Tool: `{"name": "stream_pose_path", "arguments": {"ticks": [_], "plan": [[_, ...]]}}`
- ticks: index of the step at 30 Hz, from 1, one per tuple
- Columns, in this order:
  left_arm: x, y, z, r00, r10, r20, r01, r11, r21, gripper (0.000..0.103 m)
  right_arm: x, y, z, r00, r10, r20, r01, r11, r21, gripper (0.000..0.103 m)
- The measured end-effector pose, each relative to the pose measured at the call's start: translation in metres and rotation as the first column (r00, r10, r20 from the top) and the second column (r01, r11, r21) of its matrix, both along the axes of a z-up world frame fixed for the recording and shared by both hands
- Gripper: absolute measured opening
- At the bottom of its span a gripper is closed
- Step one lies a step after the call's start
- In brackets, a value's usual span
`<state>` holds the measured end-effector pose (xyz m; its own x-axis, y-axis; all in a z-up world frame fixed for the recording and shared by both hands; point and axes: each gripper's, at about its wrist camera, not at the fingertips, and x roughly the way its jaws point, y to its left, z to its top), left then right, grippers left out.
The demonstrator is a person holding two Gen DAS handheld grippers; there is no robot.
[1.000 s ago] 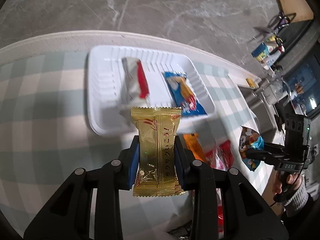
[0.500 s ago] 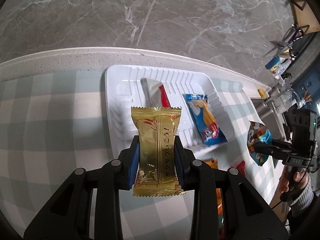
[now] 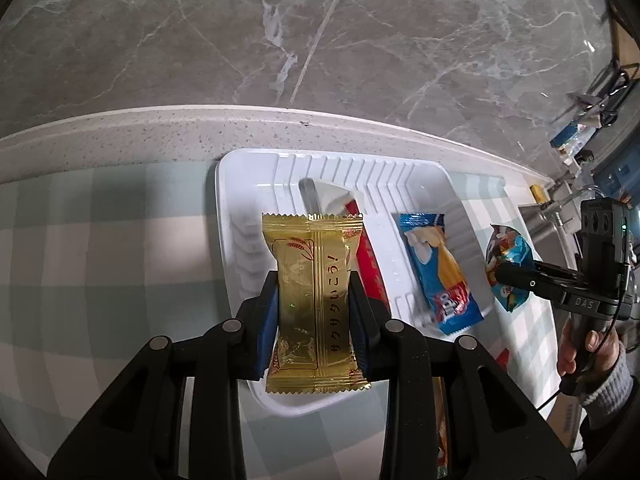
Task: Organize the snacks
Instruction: 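Carry the gold cake and blue chip bag into the white tray and release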
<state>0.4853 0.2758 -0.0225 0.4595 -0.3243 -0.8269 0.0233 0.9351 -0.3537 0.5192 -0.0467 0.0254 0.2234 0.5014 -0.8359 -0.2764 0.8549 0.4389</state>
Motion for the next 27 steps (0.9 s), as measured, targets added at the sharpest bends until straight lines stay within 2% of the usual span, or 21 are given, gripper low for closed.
{"name": "stream_pose_path", "arguments": {"ticks": [14, 17, 27], "plan": [[0.033, -0.001, -0.025, 1.0, 0.014, -0.028, -0.012, 0.997, 0.073, 0.029, 0.021, 0.017, -0.009, 0.999, 0.024, 0.033, -0.021, 0.996, -0.087, 0.047], [0.035, 0.001, -0.029, 0.999, 0.032, -0.032, -0.029, 0.997, 0.074, 0.029, 0.022, 0.015, -0.008, 0.999, 0.015, 0.04, -0.011, 0.997, -0.082, 0.047], [0.026, 0.002, -0.014, 0.999, 0.051, 0.008, -0.052, 0.996, 0.079, 0.031, 0.008, 0.005, 0.016, 0.994, 0.001, 0.106, 0.007, 0.998, -0.069, 0.053]]}}
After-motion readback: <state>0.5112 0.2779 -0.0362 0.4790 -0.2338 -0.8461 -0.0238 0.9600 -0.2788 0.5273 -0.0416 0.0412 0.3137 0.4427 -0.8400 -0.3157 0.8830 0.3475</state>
